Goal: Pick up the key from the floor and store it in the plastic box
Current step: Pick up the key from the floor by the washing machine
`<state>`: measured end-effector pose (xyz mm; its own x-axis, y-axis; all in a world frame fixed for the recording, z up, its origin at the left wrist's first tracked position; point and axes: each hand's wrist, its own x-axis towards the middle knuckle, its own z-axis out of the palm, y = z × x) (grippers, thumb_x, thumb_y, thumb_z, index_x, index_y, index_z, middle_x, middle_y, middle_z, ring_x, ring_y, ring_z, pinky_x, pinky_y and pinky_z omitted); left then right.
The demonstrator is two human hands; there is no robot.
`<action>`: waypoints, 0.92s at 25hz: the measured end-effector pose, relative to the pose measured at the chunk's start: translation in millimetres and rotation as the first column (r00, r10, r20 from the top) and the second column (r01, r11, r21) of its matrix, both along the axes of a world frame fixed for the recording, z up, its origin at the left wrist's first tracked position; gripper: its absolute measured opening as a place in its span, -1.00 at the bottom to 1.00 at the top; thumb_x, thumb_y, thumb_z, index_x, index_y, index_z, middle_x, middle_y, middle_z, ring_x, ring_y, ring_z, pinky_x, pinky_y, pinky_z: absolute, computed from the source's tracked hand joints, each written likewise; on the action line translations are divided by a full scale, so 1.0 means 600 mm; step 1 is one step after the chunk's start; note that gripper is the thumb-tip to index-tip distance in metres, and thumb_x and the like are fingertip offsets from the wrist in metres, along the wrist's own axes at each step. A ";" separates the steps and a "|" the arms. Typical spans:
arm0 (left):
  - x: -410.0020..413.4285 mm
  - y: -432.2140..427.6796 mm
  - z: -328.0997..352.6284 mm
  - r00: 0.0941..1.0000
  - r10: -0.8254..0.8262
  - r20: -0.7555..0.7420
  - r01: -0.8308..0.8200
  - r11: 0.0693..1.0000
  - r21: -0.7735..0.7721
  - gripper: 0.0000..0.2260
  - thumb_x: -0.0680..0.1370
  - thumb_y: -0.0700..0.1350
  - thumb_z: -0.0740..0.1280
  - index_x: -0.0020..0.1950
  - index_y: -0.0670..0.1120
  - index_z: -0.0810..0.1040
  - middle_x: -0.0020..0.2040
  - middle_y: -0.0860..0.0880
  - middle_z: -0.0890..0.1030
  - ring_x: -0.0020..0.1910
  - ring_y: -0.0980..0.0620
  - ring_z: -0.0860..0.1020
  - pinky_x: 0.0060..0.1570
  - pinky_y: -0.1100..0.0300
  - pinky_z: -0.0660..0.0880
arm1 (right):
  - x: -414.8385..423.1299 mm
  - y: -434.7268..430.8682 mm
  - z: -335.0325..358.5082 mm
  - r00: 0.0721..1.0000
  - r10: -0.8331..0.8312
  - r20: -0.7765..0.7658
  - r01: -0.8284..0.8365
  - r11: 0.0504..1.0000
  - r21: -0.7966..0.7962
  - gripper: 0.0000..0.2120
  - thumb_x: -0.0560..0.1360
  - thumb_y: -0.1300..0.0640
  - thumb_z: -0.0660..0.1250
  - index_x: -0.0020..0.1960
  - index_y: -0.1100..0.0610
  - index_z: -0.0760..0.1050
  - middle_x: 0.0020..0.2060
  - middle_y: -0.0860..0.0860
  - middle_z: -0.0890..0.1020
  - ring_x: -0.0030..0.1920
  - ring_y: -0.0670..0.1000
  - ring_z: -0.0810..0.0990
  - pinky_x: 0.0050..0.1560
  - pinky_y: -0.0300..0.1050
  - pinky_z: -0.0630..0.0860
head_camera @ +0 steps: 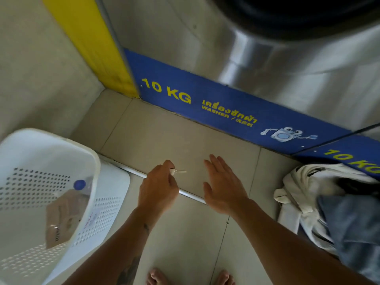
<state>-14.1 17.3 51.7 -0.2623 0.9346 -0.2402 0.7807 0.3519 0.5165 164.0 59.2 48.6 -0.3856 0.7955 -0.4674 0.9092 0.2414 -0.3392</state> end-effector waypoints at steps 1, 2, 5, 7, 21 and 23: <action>-0.007 -0.006 0.045 1.000 0.005 0.002 -0.005 1.000 0.004 -0.87 0.57 -0.21 0.15 -0.10 0.02 0.39 -0.22 0.02 0.49 -0.30 0.03 0.47 -0.41 0.26 0.27 | -0.007 -0.003 0.047 1.000 0.009 -0.003 -0.009 1.000 0.008 -0.36 0.59 0.03 0.14 0.60 0.10 -0.01 0.62 0.03 -0.03 0.60 0.07 -0.08 0.56 0.02 0.01; -0.012 -0.013 0.086 1.000 0.006 0.007 -0.006 1.000 0.005 -0.86 0.56 -0.20 0.15 -0.13 0.02 0.39 -0.21 0.02 0.48 -0.30 0.03 0.47 -0.41 0.26 0.27 | -0.013 -0.008 0.091 1.000 0.016 -0.009 -0.016 1.000 0.011 -0.36 0.59 0.03 0.14 0.60 0.10 -0.01 0.62 0.03 -0.01 0.60 0.07 -0.07 0.56 0.01 0.02; -0.023 -0.040 0.220 0.998 0.044 0.037 -0.046 0.998 0.033 -0.83 0.53 -0.15 0.20 -0.24 0.04 0.36 -0.24 0.05 0.43 -0.30 0.02 0.47 -0.33 0.19 0.39 | -0.032 -0.029 0.234 0.999 0.022 -0.040 -0.021 1.000 0.013 -0.38 0.59 0.04 0.14 0.59 0.08 0.02 0.61 0.00 0.02 0.59 0.04 -0.01 0.50 -0.01 0.14; -0.033 -0.062 0.326 0.993 0.087 0.077 -0.095 0.990 0.100 -0.80 0.50 -0.15 0.23 -0.31 0.02 0.33 -0.30 0.06 0.39 -0.34 0.04 0.42 -0.30 0.14 0.35 | -0.044 -0.050 0.343 0.997 0.036 -0.065 -0.033 0.999 0.039 -0.39 0.59 0.04 0.14 0.59 0.06 0.03 0.61 -0.02 0.03 0.58 0.03 0.02 0.47 0.02 0.21; -0.034 -0.281 0.777 0.977 0.206 0.058 -0.214 0.935 0.284 -0.94 0.49 -0.20 0.18 -0.16 -0.06 0.37 -0.43 -0.02 0.43 -0.42 -0.07 0.40 -0.40 0.06 0.32 | -0.037 -0.203 0.769 0.939 0.310 -0.147 -0.255 0.918 0.305 -0.46 0.60 0.06 0.12 0.56 0.11 0.14 0.52 0.03 0.26 0.50 0.07 0.22 0.44 0.02 0.22; -0.015 -0.329 0.805 0.961 0.266 0.074 -0.276 0.923 0.269 -0.89 0.51 -0.24 0.15 -0.12 -0.09 0.44 -0.35 -0.11 0.52 -0.40 -0.09 0.46 -0.39 0.01 0.39 | -0.018 -0.229 0.787 0.925 0.343 -0.164 -0.278 0.904 0.323 -0.49 0.57 0.07 0.13 0.51 0.10 0.22 0.46 0.01 0.34 0.44 0.08 0.30 0.38 0.05 0.33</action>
<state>-23.0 -180.4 534.7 -0.5109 0.8597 0.0011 0.6546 0.3882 0.6487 153.1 -78.3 520.6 -0.6991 0.7057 -0.1149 0.6857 0.6162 -0.3873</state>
